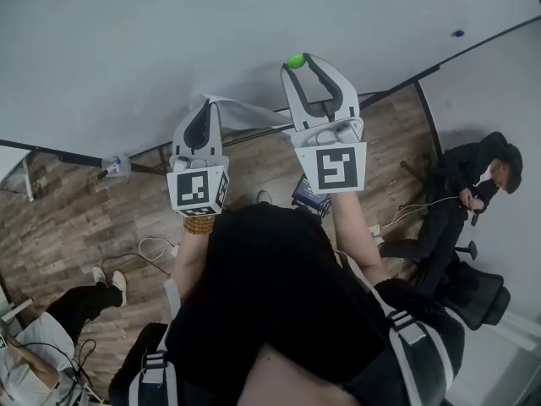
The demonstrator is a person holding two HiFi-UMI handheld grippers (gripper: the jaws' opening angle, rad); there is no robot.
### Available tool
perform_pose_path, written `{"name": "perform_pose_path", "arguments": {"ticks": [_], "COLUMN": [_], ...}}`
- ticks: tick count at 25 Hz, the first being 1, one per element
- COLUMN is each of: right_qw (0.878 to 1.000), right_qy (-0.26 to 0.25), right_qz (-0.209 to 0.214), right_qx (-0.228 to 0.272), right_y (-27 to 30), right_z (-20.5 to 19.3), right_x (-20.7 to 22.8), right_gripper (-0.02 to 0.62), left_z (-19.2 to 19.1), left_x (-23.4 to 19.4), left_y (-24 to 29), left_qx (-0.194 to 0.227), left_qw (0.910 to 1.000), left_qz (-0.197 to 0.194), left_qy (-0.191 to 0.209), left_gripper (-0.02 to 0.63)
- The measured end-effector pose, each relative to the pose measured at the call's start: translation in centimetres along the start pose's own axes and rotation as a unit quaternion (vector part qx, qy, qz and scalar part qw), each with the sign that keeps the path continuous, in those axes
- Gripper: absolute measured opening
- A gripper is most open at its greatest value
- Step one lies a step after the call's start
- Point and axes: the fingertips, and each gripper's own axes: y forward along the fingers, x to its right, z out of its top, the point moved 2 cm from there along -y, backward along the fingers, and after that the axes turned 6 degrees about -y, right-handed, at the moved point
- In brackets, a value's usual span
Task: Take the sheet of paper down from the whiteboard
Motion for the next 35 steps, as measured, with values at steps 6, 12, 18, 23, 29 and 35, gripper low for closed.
{"name": "perform_pose_path", "arguments": {"ticks": [6, 12, 18, 23, 29, 35], "right_qw": [1.0, 1.0, 0.999, 0.998, 0.996, 0.992], "right_qy": [0.004, 0.018, 0.033, 0.055, 0.09, 0.122], "right_qz": [0.012, 0.013, 0.012, 0.017, 0.027, 0.033], "right_qx": [-0.015, -0.009, 0.002, 0.004, 0.006, 0.005], "right_y": [-1.4, -3.2, -4.2, -4.5, -5.0, -5.1], "right_z": [-1.1, -0.4, 0.1, -0.2, -0.4, -0.8], "right_x": [-0.5, -0.7, -1.3, -2.8, -3.7, -4.0], "right_gripper": [0.12, 0.12, 0.12, 0.12, 0.118, 0.118], "left_z": [2.2, 5.6, 6.5, 6.4, 6.1, 5.6], "left_x": [1.1, 2.8, 3.1, 3.1, 3.3, 2.6], "left_y": [-0.9, -2.3, -2.8, -2.8, -3.0, -3.0], "left_qx": [0.015, 0.05, 0.063, 0.064, 0.061, 0.048], "left_qw": [0.9987, 0.9964, 0.9919, 0.9894, 0.9917, 0.9943], "left_qz": [0.012, 0.027, 0.047, 0.057, 0.06, 0.063], "left_qy": [0.047, 0.062, 0.1, 0.116, 0.096, 0.072], "left_gripper": [0.005, 0.005, 0.005, 0.005, 0.005, 0.005]}}
